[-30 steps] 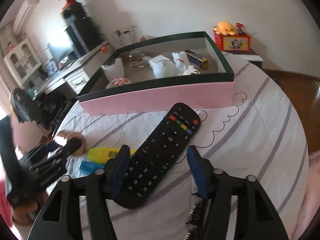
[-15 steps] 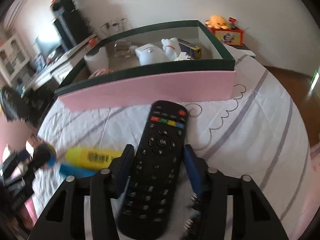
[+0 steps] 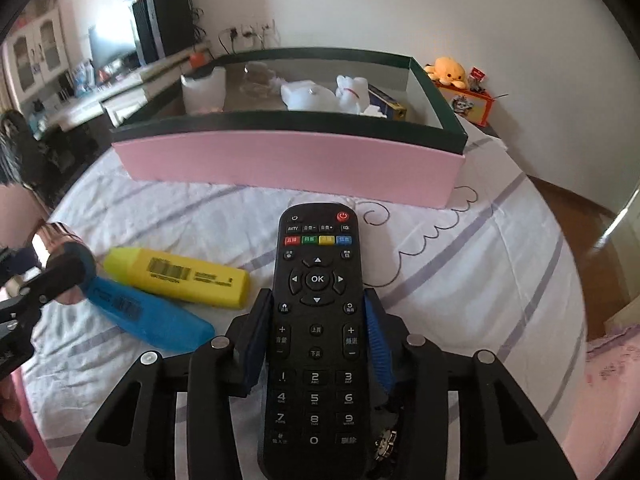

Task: Organize rigid objects
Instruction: 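Carry the remote and canister into the pink box and open both tools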

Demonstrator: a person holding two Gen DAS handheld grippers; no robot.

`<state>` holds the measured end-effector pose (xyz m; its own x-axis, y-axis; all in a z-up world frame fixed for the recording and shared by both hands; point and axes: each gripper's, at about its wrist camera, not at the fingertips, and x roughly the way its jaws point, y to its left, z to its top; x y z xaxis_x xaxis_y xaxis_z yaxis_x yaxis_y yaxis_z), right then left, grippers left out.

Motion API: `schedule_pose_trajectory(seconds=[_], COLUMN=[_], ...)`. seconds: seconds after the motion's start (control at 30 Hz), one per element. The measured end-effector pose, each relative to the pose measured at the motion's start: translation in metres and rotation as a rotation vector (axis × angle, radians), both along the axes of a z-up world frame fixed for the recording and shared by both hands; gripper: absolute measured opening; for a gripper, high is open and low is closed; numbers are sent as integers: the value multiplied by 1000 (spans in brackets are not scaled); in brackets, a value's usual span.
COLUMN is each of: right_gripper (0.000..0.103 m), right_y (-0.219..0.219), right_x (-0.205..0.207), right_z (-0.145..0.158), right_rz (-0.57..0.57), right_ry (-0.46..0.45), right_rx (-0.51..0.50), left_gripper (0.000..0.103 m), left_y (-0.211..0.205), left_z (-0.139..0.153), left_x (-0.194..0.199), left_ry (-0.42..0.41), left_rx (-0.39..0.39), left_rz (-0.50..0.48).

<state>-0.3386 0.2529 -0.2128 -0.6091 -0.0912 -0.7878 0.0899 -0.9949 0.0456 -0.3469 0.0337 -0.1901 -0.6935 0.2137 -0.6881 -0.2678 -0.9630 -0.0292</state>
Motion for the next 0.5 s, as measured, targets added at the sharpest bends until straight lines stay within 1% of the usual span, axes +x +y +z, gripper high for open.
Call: schedule_pose_trajectory(seconds=[0.13, 0.23, 0.27, 0.33, 0.5], right_gripper=[44, 44, 44, 44, 44], right_y=[3, 4, 6, 6, 7], right_x=[6, 15, 20, 24, 42], right_z=[10, 26, 35, 45, 76], right_rz=[24, 44, 49, 63, 91], right_ry=[30, 76, 110, 124, 206], right_rx=[-80, -128, -156, -176, -207], left_gripper=[55, 55, 55, 55, 55], left_y=[-1, -2, -2, -2, 0], left_z=[13, 26, 31, 40, 68], left_x=[6, 12, 14, 19, 33], left_ry=[27, 58, 69, 92, 159], left_rx=[10, 18, 21, 16, 17], left_rz=[-3, 3, 3, 3, 3])
